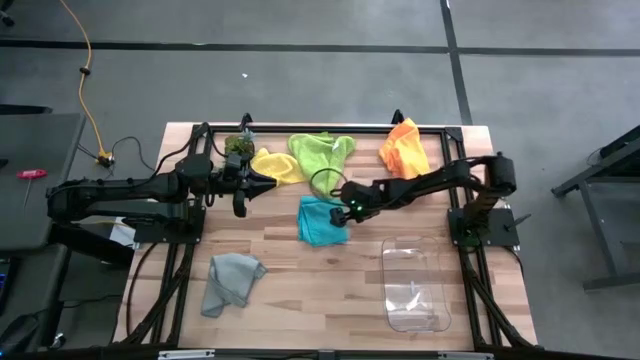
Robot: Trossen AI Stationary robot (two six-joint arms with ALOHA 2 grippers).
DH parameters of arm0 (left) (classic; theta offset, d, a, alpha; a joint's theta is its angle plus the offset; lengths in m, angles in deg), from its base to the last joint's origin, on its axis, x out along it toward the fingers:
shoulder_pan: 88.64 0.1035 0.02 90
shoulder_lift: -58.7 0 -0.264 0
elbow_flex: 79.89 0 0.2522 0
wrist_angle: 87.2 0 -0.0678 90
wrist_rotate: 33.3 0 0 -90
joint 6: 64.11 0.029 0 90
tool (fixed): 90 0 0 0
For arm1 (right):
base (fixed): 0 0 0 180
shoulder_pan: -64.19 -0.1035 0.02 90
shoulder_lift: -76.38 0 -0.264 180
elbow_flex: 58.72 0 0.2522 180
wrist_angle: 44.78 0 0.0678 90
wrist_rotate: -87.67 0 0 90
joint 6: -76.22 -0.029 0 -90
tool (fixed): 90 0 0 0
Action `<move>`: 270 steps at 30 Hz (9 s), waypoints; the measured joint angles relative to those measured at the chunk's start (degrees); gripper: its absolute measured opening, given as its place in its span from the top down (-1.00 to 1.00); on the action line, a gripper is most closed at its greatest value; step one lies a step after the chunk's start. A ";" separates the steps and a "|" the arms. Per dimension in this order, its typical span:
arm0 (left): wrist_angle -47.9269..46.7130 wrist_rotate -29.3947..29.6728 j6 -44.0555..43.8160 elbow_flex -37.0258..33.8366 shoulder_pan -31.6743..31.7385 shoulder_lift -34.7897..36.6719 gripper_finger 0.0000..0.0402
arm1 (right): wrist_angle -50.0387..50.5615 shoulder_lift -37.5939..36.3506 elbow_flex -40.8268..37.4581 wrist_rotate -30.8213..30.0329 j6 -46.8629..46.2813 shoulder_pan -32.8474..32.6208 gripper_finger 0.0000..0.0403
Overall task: Fold microfiber towels
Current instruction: Put the folded blue microfiber cloth into the transparent bin, then fold the gray microfiber cloth
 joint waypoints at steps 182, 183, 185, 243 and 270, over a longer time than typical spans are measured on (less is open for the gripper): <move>4.29 2.93 7.63 7.73 0.12 0.02 0.76 | 47.26 -43.12 4.45 -53.87 -0.49 -25.77 -0.16; 4.25 3.24 7.63 7.84 0.11 0.02 0.76 | 44.14 -44.23 2.38 -52.55 1.72 -24.63 -0.16; 3.74 3.69 7.66 7.86 0.11 0.01 0.76 | 34.22 -46.85 -2.19 -49.58 7.80 -22.05 -0.16; -57.37 7.18 9.96 28.89 -49.28 -24.00 -0.17 | -17.93 -50.59 -21.99 -26.66 35.81 0.80 -0.16; -44.01 -2.53 12.04 23.12 -54.24 -46.34 0.00 | -12.36 -50.57 -21.97 -26.66 35.88 0.80 -0.16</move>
